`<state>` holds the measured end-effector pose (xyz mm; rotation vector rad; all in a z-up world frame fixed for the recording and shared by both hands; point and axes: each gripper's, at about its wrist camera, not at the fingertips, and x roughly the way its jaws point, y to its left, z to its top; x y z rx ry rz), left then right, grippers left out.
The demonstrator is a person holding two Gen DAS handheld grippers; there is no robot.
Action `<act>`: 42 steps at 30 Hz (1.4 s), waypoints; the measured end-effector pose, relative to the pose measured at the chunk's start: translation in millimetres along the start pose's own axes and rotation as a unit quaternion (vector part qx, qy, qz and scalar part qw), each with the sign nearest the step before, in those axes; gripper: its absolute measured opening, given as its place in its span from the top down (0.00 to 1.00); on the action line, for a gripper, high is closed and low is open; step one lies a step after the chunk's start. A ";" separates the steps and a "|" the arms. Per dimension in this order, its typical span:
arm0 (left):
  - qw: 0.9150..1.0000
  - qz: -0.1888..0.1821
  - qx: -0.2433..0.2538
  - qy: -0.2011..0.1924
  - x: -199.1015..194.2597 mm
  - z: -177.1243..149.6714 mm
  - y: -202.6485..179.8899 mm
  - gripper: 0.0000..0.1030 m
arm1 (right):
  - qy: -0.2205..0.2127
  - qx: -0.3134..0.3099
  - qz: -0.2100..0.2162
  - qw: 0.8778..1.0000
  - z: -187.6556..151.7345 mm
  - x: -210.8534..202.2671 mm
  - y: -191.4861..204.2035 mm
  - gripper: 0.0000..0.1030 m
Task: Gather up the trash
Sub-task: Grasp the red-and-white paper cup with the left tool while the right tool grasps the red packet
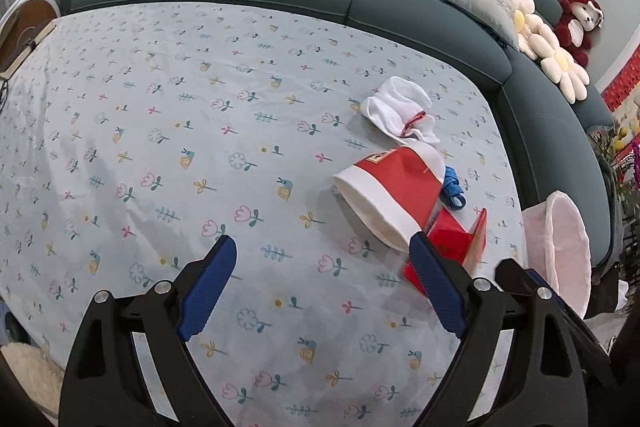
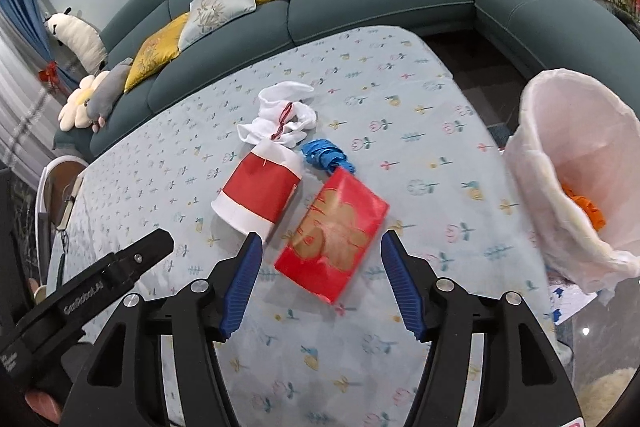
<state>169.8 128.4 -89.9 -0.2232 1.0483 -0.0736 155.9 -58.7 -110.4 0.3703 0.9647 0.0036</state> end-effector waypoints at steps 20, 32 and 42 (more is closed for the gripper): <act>0.999 -0.027 0.017 0.028 41.2 6.8 -30.6 0.18 | 0.029 0.015 -0.029 0.999 -3.6 43.3 -23.6 0.77; 0.998 -0.032 0.026 0.042 67.6 7.9 -56.4 0.47 | 0.019 0.020 -0.031 0.999 -3.8 29.8 -47.9 0.92; 0.997 -0.042 0.040 0.046 65.5 6.0 -67.5 0.97 | 0.010 0.019 -0.024 0.999 -0.8 20.6 -52.3 0.92</act>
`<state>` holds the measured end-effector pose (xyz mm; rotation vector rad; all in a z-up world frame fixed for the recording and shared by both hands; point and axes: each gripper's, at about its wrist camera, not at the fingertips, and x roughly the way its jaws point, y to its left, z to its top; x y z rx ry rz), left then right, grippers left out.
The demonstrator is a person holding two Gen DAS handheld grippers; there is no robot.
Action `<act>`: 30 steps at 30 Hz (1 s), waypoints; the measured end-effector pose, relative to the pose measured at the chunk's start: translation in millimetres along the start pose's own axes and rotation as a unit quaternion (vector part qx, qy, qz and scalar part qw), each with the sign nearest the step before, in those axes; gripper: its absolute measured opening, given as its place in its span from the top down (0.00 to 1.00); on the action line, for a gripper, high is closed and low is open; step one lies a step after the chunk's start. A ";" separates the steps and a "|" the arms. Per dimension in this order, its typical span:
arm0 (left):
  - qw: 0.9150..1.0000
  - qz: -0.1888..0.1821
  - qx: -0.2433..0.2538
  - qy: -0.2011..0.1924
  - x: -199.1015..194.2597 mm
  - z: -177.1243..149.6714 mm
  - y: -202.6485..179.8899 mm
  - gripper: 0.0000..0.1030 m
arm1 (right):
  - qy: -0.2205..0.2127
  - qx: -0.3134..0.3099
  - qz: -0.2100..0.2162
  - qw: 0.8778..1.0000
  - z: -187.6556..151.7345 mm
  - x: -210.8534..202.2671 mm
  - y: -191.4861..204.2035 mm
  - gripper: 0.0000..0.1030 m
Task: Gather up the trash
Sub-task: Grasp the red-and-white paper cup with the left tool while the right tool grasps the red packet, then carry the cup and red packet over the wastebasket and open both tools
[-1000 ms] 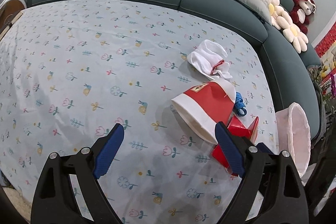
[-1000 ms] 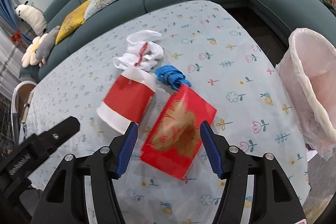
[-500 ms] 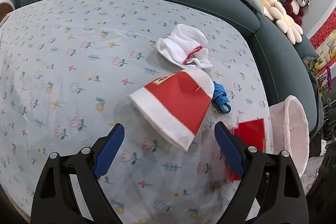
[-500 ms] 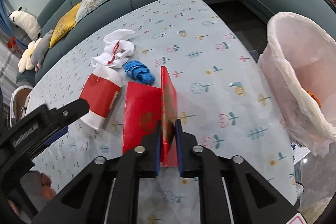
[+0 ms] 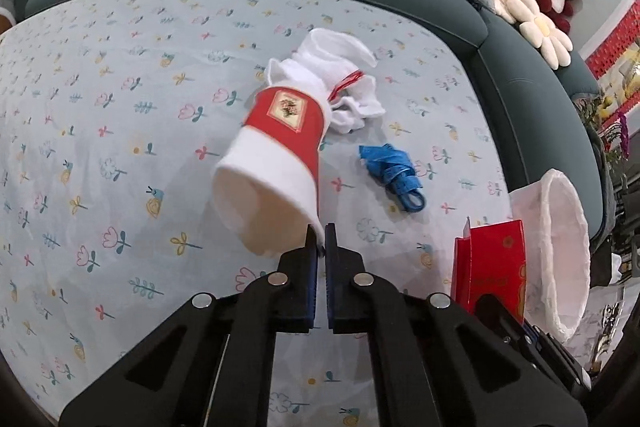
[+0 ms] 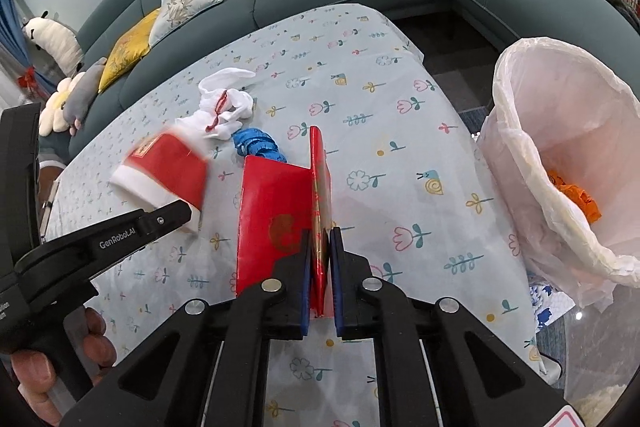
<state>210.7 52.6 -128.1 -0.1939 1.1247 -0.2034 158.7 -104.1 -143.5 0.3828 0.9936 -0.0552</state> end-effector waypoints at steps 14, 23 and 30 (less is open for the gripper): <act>0.997 -0.030 0.051 -0.045 -48.0 0.7 -61.9 0.97 | -0.059 0.005 0.007 0.998 19.5 -54.0 -20.3 0.93; 0.991 -0.057 0.105 -0.055 -67.7 -13.8 -128.9 0.97 | -0.107 0.029 -0.010 0.994 28.4 -102.2 -68.6 0.93; 0.984 -0.079 0.153 -0.053 -72.5 -31.4 -184.5 0.97 | -0.135 0.059 -0.028 0.989 26.1 -133.6 -118.1 0.93</act>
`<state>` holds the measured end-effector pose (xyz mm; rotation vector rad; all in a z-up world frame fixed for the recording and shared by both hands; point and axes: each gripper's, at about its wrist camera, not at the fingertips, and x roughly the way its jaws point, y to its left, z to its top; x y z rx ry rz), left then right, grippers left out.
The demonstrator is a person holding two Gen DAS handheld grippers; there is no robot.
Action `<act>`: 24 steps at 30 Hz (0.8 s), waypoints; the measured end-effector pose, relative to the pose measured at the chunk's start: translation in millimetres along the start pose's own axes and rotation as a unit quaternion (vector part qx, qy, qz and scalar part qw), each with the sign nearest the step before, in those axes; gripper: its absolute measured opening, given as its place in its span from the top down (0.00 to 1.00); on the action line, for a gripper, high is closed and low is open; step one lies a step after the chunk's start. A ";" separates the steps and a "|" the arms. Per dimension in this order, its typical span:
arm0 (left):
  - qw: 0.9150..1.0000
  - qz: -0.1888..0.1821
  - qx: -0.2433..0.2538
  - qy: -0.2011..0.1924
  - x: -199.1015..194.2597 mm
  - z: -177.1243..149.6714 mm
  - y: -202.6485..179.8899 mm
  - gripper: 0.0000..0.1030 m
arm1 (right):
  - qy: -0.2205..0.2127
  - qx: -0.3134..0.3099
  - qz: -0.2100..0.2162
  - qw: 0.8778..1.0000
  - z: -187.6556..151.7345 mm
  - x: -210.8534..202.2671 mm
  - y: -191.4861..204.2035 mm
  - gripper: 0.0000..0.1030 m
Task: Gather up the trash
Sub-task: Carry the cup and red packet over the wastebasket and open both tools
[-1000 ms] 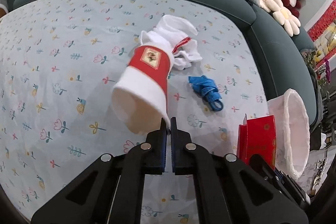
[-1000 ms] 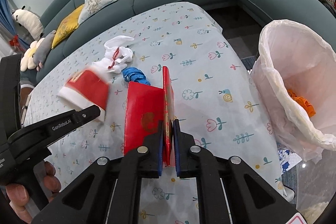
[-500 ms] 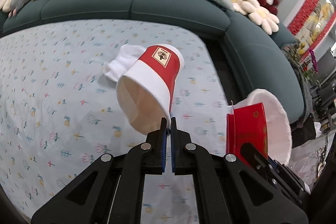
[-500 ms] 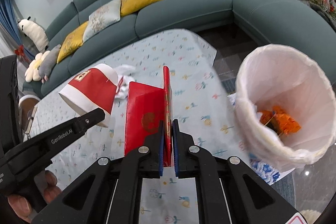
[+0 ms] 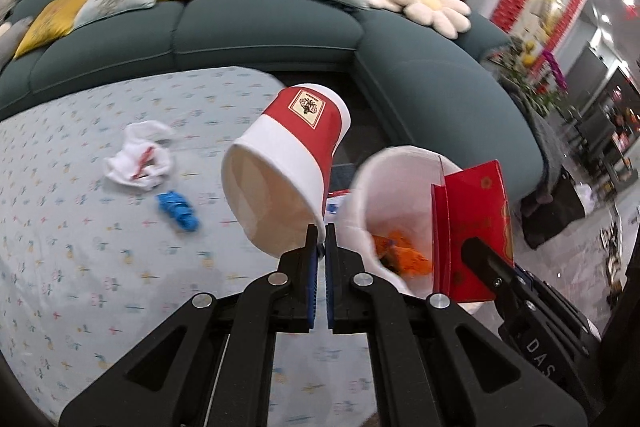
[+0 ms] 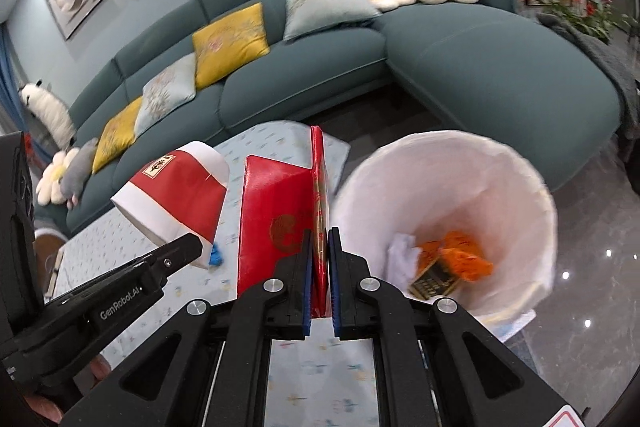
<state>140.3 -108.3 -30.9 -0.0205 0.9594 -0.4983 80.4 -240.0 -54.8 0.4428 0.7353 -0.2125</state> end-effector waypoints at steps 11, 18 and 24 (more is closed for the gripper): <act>0.998 -0.028 0.057 0.024 22.4 -6.3 -76.5 0.97 | -0.024 0.035 -0.027 0.999 7.4 -25.1 -64.9 0.93; 0.995 -0.040 0.078 0.039 44.0 -3.8 -101.1 0.97 | -0.027 0.053 -0.039 0.997 8.7 -26.7 -90.6 0.93; 0.995 -0.050 0.079 0.036 50.6 -1.9 -110.6 0.91 | -0.026 0.057 -0.042 0.997 11.6 -23.0 -102.2 0.93</act>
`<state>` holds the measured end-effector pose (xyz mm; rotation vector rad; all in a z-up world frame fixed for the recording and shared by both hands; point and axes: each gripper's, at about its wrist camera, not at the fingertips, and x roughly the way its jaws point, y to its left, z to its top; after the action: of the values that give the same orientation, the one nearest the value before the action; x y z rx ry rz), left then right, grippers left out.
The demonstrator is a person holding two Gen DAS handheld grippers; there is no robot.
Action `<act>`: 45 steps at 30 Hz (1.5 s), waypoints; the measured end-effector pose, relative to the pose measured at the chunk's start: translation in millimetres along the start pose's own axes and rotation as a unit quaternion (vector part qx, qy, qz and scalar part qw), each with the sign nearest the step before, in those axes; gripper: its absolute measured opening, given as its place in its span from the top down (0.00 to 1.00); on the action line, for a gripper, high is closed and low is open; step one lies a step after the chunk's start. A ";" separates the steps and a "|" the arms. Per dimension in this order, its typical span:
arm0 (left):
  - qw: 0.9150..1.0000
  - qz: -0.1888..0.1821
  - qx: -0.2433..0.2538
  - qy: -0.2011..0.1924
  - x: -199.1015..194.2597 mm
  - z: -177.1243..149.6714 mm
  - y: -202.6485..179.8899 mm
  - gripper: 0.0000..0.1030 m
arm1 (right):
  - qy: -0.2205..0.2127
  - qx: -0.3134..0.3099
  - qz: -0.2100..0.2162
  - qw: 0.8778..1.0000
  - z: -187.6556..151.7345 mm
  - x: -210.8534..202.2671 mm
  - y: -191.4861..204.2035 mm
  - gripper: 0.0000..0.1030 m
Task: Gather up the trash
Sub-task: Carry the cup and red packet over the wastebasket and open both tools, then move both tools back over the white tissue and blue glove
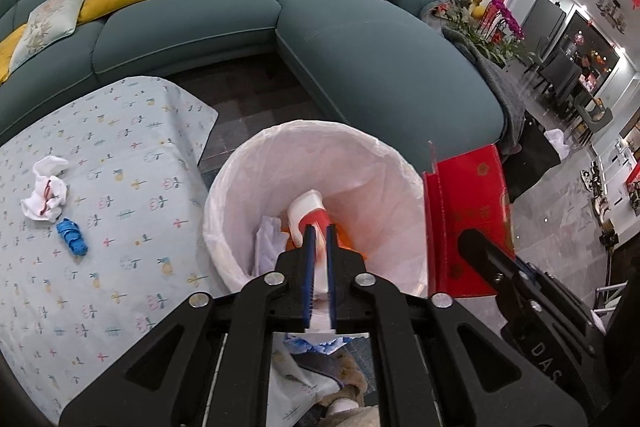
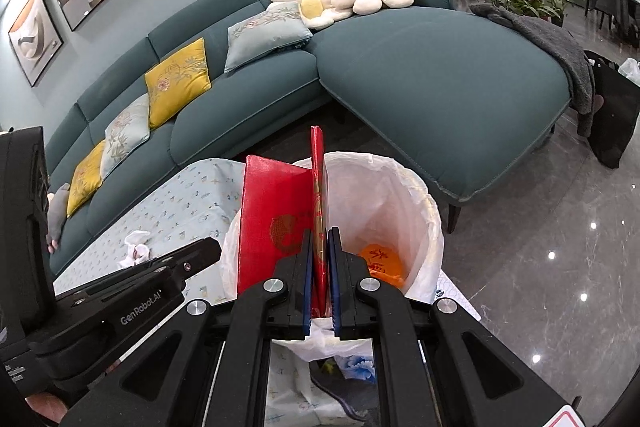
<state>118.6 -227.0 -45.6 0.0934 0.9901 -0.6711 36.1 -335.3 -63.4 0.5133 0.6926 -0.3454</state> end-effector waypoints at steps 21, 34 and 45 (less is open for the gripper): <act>0.997 0.049 -0.063 -0.022 -29.0 -15.6 54.4 0.39 | 0.012 -0.023 -0.005 1.000 4.7 20.9 25.8 0.79; 0.990 0.078 -0.114 -0.042 -62.7 -34.3 101.3 0.23 | 0.016 -0.045 0.005 0.999 -9.0 8.7 61.3 0.62; 0.982 0.100 -0.146 -0.062 -97.3 -45.0 142.5 0.23 | 0.021 -0.083 0.022 0.996 -23.1 -1.4 110.4 0.60</act>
<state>129.7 -50.2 -25.0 -0.1051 0.9342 -0.3377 74.3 -231.5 -41.0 0.3787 0.7418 -0.2344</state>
